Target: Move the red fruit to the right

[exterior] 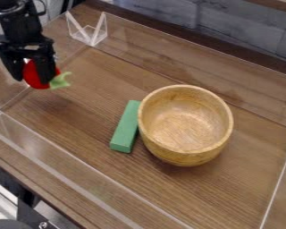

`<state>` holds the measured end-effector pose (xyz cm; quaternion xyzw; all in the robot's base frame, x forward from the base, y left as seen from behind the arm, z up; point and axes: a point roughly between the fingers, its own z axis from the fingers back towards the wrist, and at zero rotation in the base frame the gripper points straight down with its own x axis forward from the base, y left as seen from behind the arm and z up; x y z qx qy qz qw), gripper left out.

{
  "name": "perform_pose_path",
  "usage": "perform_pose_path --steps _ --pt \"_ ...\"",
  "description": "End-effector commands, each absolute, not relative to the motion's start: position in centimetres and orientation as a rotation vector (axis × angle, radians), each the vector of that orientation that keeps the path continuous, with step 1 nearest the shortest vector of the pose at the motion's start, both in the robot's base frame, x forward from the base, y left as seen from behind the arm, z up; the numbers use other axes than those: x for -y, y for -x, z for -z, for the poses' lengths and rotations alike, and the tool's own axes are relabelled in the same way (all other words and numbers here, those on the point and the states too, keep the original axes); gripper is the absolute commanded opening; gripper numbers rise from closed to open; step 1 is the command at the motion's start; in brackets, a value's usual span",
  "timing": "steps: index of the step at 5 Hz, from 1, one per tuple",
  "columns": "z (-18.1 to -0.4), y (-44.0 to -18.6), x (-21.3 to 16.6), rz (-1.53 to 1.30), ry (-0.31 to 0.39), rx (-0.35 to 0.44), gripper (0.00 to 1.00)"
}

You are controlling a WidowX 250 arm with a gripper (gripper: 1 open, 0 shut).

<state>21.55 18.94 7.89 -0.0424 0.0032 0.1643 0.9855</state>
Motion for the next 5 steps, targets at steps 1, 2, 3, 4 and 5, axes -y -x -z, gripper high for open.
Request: perform_pose_path --steps 1,2,3,4,5 --pt "-9.2 -21.4 -18.1 -0.434 0.055 0.045 0.00" --pt "-9.1 -22.3 -16.9 -0.396 0.057 0.043 0.00" --pt "-9.1 -23.5 -15.5 -0.351 0.058 0.044 0.00" --pt "-9.1 -24.3 -15.4 -0.367 0.058 0.048 0.00" --pt "-9.3 -25.0 -16.0 -0.382 0.057 0.047 0.00"
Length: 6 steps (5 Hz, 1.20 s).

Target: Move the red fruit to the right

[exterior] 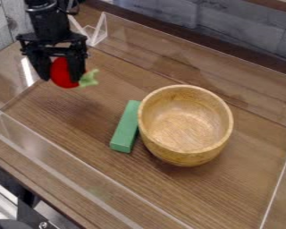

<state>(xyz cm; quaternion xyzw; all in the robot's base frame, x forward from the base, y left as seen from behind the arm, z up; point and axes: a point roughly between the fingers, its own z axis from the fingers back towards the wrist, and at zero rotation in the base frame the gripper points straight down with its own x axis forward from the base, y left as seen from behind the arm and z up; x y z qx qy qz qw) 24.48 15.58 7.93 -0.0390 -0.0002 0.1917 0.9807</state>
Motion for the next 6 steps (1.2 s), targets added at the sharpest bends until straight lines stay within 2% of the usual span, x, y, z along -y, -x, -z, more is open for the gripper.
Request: perform_pose_path --steps 1,2,3,5,6 --pt "-8.5 -25.9 -15.5 -0.331 0.057 0.048 0.00" --pt "-7.8 -26.4 -15.1 -0.295 0.056 0.047 0.00" --pt "-10.0 -27.3 -14.4 -0.271 0.064 0.052 0.00" --pt "-14.9 -32.8 -9.9 -0.255 0.117 0.067 0.00" --pt "-13.9 -34.9 -6.4 -0.278 0.117 0.069 0.00"
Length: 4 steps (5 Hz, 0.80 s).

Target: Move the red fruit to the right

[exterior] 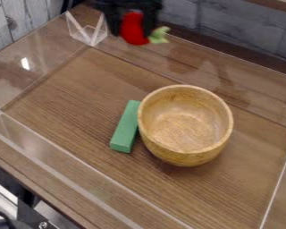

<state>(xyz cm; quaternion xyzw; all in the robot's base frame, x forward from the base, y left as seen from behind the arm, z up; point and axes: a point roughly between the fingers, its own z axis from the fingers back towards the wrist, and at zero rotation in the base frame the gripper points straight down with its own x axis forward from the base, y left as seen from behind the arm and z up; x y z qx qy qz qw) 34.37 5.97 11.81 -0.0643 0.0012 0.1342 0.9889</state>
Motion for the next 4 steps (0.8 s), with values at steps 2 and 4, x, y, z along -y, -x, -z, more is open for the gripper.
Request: perform_pose_path --steps 2,4 --pt "-10.1 -37.6 0.5 -0.268 0.106 0.066 0.00" --pt "-7.8 -37.3 2.4 -0.324 0.105 0.080 1.00"
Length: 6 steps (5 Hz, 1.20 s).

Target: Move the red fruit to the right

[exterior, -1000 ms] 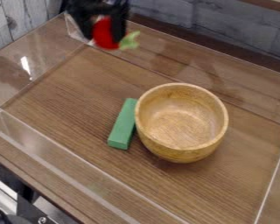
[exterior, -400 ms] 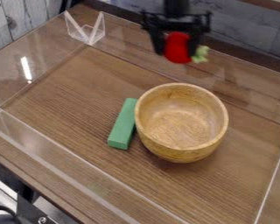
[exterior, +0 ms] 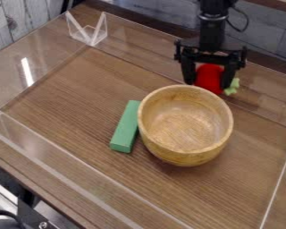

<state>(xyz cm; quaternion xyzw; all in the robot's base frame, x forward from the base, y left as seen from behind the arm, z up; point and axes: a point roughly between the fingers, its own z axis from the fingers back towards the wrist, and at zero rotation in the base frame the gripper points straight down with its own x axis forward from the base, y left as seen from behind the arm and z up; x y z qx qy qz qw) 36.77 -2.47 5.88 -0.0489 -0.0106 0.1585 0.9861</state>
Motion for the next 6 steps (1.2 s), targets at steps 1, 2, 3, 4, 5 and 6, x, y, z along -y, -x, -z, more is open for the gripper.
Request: perform_pose_path --steps 1,2,3,4,5,6 --pt "-7.5 -37.3 2.2 -0.379 0.113 0.101 1.00" --pt "-7.3 -37.4 2.2 -0.431 0.121 0.122 1.00" --pt "-7.0 -37.4 2.2 -0.484 0.128 0.142 1.00" --pt "-8.3 -37.5 1.2 -0.501 0.138 0.159 1.00" --pt "-9.4 -37.7 0.4 -0.516 0.145 0.172 1.00" --pt "-10.3 -37.9 0.3 -0.539 0.153 0.187 1.00"
